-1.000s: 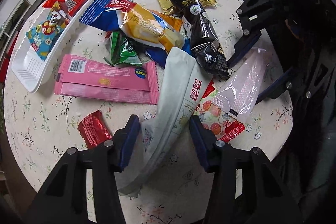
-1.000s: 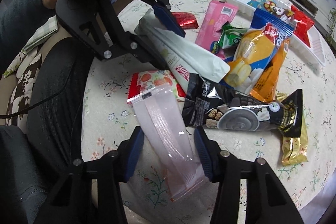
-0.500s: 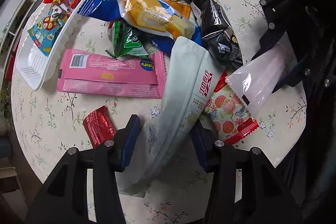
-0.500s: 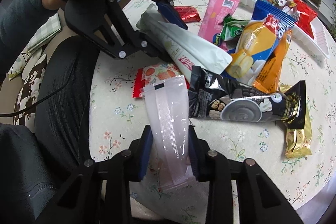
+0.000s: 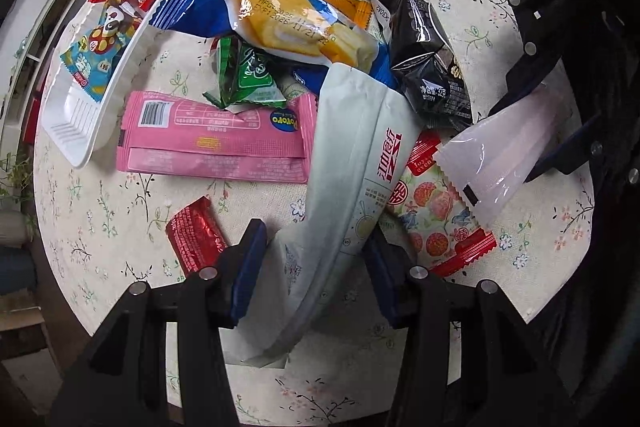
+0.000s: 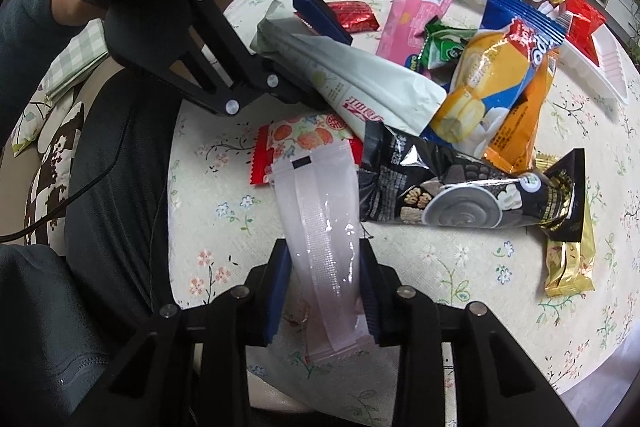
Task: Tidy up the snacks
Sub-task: 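Grasp the pale green long packet with the left tool while the right tool grasps the pink-white packet, then carry both packets to the white tray and lower them inside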
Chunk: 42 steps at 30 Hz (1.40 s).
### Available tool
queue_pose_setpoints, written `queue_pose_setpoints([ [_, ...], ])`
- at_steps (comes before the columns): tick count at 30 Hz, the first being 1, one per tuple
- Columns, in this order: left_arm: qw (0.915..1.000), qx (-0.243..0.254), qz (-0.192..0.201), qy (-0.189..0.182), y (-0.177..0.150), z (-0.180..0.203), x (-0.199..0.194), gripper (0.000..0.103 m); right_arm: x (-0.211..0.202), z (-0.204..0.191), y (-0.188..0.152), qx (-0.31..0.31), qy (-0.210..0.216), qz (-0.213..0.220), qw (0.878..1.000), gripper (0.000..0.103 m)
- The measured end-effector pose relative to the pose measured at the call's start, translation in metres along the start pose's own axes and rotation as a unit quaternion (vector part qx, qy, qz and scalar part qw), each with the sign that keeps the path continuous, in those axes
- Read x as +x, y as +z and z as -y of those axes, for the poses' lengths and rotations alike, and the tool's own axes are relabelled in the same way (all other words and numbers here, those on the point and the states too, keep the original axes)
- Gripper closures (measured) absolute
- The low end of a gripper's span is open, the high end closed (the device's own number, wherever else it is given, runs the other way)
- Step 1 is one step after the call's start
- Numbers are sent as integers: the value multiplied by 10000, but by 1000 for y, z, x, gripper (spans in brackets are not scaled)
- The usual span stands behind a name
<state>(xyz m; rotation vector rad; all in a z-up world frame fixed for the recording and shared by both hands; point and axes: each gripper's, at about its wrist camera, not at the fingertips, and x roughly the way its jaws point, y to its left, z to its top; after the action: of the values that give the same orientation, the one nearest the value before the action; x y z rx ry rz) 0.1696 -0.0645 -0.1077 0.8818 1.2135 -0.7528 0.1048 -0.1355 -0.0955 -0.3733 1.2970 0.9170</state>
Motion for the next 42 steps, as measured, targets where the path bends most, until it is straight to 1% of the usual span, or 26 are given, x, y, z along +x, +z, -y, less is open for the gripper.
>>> queue_pose_setpoints([
  [1,10000,-46,6,-27,0,0,0,63,0,-1,0,4,-3,4,10000,71],
  [2,10000,-67,0,-39,-3,0,-1,71,-1,-1,0,24,14,12,10000,73],
  [4,9999,-146,-3,-25,-5,0,-2,79,-1,-2,0,39,43,38,10000,75],
  [12,9986,-495,144,-78,-12,-6,-4,82,-8,-3,-4,184,218,223,9993,76],
  [14,9976,-638,210,-178,-14,-8,-5,83,-11,-1,-7,251,284,292,9989,76],
  [15,9969,-705,260,-230,-28,-15,-9,85,-12,-1,-9,275,298,315,9987,76],
  [19,9926,-974,484,-532,-33,-19,-19,86,-15,7,-15,427,391,416,9975,76],
  [23,9908,-1079,550,-596,-39,-18,-22,86,-21,18,-22,620,466,555,9954,76],
  [26,9874,-1239,721,-671,-42,-17,-26,86,-25,22,-25,725,540,663,9937,76],
  [31,9753,-1628,1160,-937,-48,-26,-41,87,-34,30,-30,918,747,855,9893,77],
  [37,9503,-2159,1746,-1409,-62,-36,-64,87,-45,42,-37,1315,1037,1229,9782,77],
  [39,9366,-2417,1977,-1592,-69,-42,-69,87,-52,48,-41,1490,1125,1416,9722,77],
  [42,9179,-2760,2260,-1740,-78,-51,-76,87,-64,60,-49,1720,1174,1675,9636,77],
])
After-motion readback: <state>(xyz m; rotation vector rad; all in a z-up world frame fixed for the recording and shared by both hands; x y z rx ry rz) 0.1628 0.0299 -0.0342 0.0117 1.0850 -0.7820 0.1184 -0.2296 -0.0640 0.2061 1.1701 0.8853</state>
